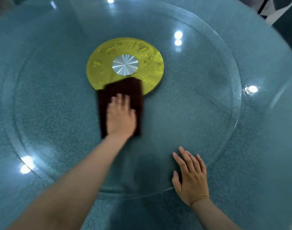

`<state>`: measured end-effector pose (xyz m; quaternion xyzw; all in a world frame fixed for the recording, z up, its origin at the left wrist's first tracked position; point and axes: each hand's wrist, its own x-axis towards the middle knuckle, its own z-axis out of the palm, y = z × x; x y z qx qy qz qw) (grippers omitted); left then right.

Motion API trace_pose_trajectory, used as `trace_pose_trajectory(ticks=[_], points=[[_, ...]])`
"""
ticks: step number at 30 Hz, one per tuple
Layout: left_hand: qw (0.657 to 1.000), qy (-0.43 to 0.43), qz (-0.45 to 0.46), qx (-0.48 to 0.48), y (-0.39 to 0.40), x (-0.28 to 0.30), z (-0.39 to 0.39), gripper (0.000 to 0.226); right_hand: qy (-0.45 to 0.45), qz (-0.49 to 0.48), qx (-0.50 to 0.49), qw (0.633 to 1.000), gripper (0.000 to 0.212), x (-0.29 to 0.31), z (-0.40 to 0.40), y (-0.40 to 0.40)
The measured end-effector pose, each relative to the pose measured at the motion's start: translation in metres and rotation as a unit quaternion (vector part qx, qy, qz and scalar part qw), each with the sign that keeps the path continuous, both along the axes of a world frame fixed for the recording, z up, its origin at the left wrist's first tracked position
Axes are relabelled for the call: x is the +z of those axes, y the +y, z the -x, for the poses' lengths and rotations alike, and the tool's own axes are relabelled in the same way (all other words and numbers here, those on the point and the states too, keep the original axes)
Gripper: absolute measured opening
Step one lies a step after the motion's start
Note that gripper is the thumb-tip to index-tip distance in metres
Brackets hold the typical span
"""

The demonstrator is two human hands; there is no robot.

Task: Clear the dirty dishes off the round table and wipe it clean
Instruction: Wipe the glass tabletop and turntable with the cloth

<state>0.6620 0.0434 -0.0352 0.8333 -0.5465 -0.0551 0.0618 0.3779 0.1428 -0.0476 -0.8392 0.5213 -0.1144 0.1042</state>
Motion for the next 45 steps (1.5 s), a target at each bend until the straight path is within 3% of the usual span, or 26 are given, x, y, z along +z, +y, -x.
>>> trace_pose_trajectory(ticks=[3, 5, 7, 10, 13, 17, 21, 24, 26, 29, 33, 36, 39, 42, 45], points=[[0.975, 0.017, 0.002, -0.22, 0.017, 0.001, 0.083, 0.061, 0.012, -0.006, 0.005, 1.0, 0.056, 0.0, 0.0, -0.001], [0.962, 0.045, -0.025, -0.267, 0.022, 0.002, 0.087, 0.059, 0.012, -0.01, 0.003, 1.0, 0.055, 0.0, 0.001, 0.0], [0.976, 0.032, -0.016, -0.217, 0.011, -0.002, 0.053, 0.059, -0.003, -0.007, -0.001, 1.0, 0.055, 0.0, 0.001, -0.001], [0.998, -0.015, -0.008, -0.054, -0.017, -0.006, -0.036, 0.061, -0.02, -0.009, -0.002, 1.0, 0.055, -0.001, 0.002, -0.001], [0.995, 0.002, -0.029, 0.097, -0.034, 0.005, -0.117, 0.058, -0.018, -0.006, 0.001, 1.0, 0.056, 0.0, 0.002, -0.002], [0.988, -0.002, -0.052, 0.143, -0.064, 0.008, -0.117, 0.06, -0.024, 0.003, 0.003, 1.0, 0.057, 0.001, 0.001, -0.001], [0.998, -0.001, -0.036, -0.051, -0.094, 0.01, -0.013, 0.063, -0.02, 0.016, 0.005, 1.0, 0.057, -0.002, 0.002, 0.0], [0.966, 0.001, -0.03, -0.257, -0.065, 0.005, 0.082, 0.065, -0.023, 0.017, 0.006, 1.0, 0.057, -0.002, 0.002, -0.002], [0.949, 0.025, -0.04, -0.311, -0.053, 0.007, 0.096, 0.061, -0.016, 0.018, 0.007, 1.0, 0.058, -0.002, 0.002, -0.002], [0.963, 0.027, -0.044, -0.265, -0.073, 0.006, 0.063, 0.062, -0.024, 0.019, 0.007, 1.0, 0.059, -0.002, 0.003, -0.002], [0.997, 0.012, -0.024, -0.066, -0.111, 0.007, -0.038, 0.059, -0.036, 0.016, 0.0, 0.999, 0.059, -0.003, 0.003, -0.001], [0.997, 0.007, -0.023, 0.076, -0.087, 0.01, -0.13, 0.058, -0.036, 0.017, 0.006, 0.999, 0.057, -0.003, 0.002, -0.001], [0.985, 0.014, -0.035, 0.17, -0.044, 0.01, -0.158, 0.059, -0.031, 0.011, 0.003, 0.999, 0.055, -0.003, 0.003, 0.001], [0.988, 0.013, -0.031, 0.15, -0.046, 0.011, -0.128, 0.06, -0.014, 0.008, 0.009, 1.0, 0.054, -0.002, 0.001, 0.002], [1.0, 0.008, -0.025, -0.005, -0.059, 0.012, -0.055, 0.061, -0.002, -0.001, 0.017, 1.0, 0.054, 0.001, 0.002, 0.005]])
